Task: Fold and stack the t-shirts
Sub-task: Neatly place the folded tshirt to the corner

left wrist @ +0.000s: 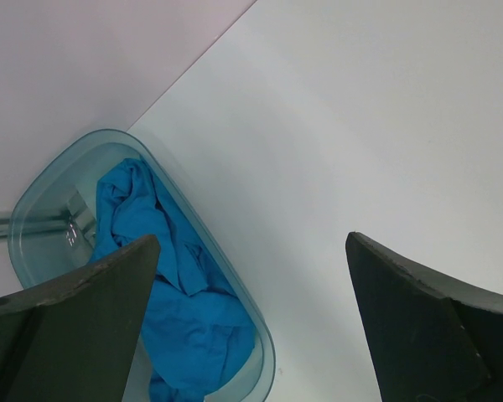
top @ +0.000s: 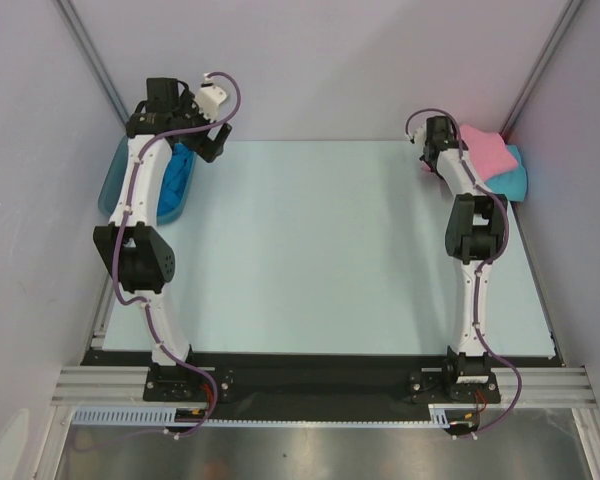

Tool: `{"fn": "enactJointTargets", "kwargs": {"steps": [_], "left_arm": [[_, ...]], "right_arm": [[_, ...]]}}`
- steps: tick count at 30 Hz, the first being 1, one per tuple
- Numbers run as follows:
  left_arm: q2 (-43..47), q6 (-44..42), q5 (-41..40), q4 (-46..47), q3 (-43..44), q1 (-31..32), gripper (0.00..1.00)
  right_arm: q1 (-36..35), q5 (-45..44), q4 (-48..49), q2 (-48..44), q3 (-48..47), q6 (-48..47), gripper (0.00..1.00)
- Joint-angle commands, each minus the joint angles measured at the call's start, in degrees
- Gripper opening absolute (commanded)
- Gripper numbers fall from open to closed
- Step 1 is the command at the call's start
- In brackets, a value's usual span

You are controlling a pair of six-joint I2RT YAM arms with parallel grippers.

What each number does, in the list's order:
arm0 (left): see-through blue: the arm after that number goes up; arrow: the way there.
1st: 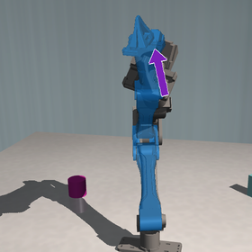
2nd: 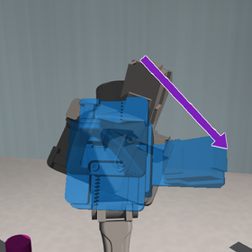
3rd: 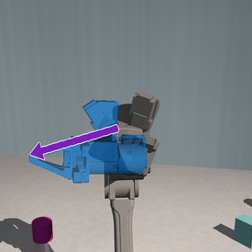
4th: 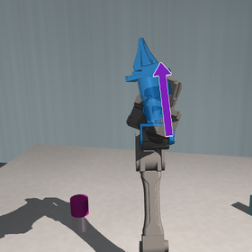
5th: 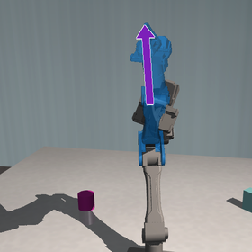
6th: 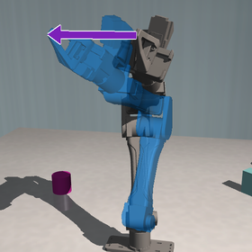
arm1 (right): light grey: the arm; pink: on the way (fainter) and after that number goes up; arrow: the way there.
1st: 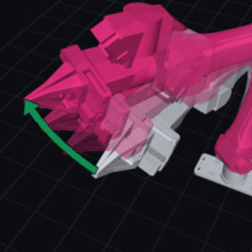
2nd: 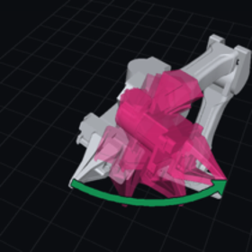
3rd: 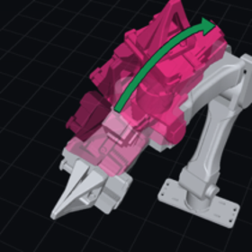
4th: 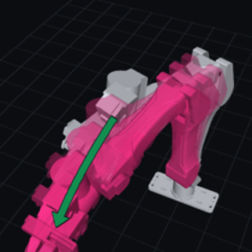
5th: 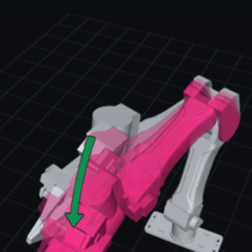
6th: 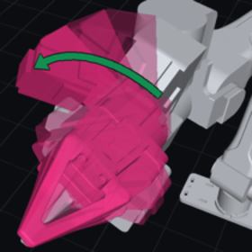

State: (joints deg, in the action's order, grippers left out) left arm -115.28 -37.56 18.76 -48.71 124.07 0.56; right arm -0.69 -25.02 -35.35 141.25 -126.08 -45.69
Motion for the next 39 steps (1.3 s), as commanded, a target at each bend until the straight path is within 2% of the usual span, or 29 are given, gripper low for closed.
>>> {"fn": "enactJointTargets", "kwargs": {"steps": [1, 2, 3, 4, 7, 16, 20, 21, 22, 24, 27, 32, 35, 39], "left_arm": [[3.1, -0.2, 1.4, 1.3, 0.0, -0.4, 1.00], [3.0, -0.1, 1.4, 1.3, 0.1, -0.4, 1.00], [3.1, 0.0, 1.5, 1.3, 0.2, -0.4, 1.00], [3.2, 0.0, 1.5, 1.4, 0.2, -0.4, 1.00], [3.9, 0.1, 1.4, 1.4, -0.6, -0.4, 1.00], [9.2, 0.1, 2.4, 4.4, -9.0, -0.4, 1.00], [12.0, 0.0, 3.0, 7.0, -13.0, -0.4, 0.99], [12.4, 0.3, 3.6, 8.4, -14.6, -0.4, 0.99], [12.7, 0.6, 4.3, 8.9, -15.3, -0.4, 0.99], [12.5, 1.4, 5.1, 9.2, -15.5, -0.3, 0.99], [13.0, 1.5, 4.0, 8.4, -15.6, 0.8, 0.97], [15.3, -7.4, -7.4, 6.9, -17.8, 5.9, 0.97], [16.0, -7.7, -8.3, 4.9, -15.8, 6.5, 0.98], [13.6, -6.4, -12.1, 0.6, -9.0, 7.5, 0.98]], "right_arm": [[1.5, -2.8, -0.4, -5.2, -0.3, -0.4, 0.04], [1.3, -2.7, -1.6, -4.9, -0.9, -0.1, 0.46], [1.1, -2.3, -2.3, -5.0, -1.2, 0.7, 0.84], [1.0, -0.9, -3.2, -5.5, -1.4, 1.0, 0.98], [0.9, 5.1, -8.5, -6.9, -3.7, 2.5, 1.00], [-3.6, 13.8, -11.7, -12.3, -8.3, 10.2, 1.00], [-3.9, 7.0, -1.8, -12.4, -11.3, 11.9, 1.00], [-3.4, 2.9, 1.1, -11.3, -10.9, 10.9, 0.97], [-2.9, 1.6, 5.6, -10.3, -11.2, 9.8, 0.85], [-1.8, -2.0, 8.9, -5.1, -14.3, 6.9, 0.79], [0.2, -5.5, 11.3, 3.1, -18.3, 2.6, 0.82], [4.0, -1.5, 17.0, 6.7, -17.6, 0.3, 0.87], [5.3, -0.1, 20.1, 7.5, -15.6, 0.3, 0.88], [6.5, 0.1, 21.7, 9.2, -15.9, 2.7, 0.89]]}}
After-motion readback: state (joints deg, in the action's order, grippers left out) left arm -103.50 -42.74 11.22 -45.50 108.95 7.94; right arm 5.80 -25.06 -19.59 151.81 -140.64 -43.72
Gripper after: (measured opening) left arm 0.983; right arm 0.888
